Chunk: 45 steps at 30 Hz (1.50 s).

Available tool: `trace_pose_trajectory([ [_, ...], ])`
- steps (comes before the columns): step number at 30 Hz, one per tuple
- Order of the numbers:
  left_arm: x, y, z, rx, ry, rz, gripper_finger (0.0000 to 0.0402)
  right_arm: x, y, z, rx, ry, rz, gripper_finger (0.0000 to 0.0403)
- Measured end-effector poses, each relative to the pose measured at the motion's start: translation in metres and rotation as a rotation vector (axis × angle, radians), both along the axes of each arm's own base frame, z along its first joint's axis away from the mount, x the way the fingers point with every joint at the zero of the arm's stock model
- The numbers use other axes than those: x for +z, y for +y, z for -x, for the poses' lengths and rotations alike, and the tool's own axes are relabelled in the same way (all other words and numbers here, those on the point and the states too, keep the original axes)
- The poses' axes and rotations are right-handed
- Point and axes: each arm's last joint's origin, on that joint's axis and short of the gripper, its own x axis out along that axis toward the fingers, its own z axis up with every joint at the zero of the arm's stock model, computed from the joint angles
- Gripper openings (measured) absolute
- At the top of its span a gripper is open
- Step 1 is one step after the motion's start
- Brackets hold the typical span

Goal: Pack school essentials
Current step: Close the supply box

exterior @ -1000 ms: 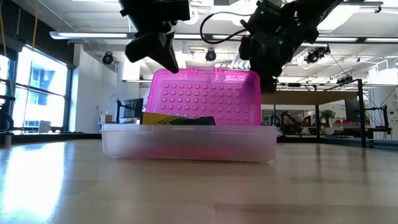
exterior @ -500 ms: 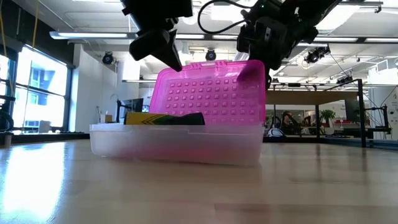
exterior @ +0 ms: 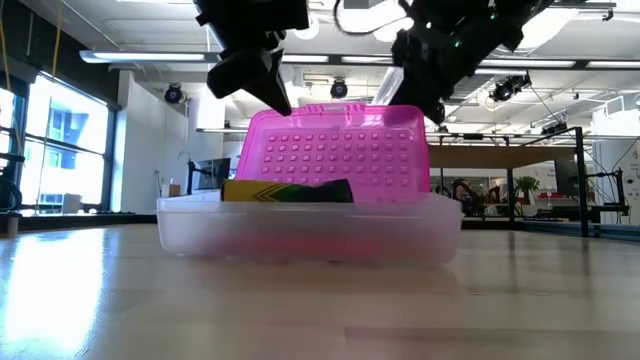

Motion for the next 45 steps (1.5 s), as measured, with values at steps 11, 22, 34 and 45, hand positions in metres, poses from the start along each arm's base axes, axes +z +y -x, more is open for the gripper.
trace_pose_trajectory([
  [11, 0.0, 0.0, 0.0, 0.01, -0.009, 0.007, 0.0001, 0.021, 0.074, 0.007, 0.141, -0.052, -0.01, 0.008],
  [22, 0.0, 0.0, 0.0, 0.009, -0.01, 0.01, 0.0001, -0.015, 0.158, -0.018, 0.28, -0.026, -0.039, 0.008],
  [34, 0.0, 0.0, 0.0, 0.011, -0.012, 0.011, 0.0001, -0.055, 0.209, -0.031, 0.376, 0.012, -0.121, 0.008],
  [45, 0.0, 0.0, 0.0, 0.025, -0.026, 0.019, 0.0001, -0.09, 0.228, -0.036, 0.358, 0.086, -0.172, 0.008],
])
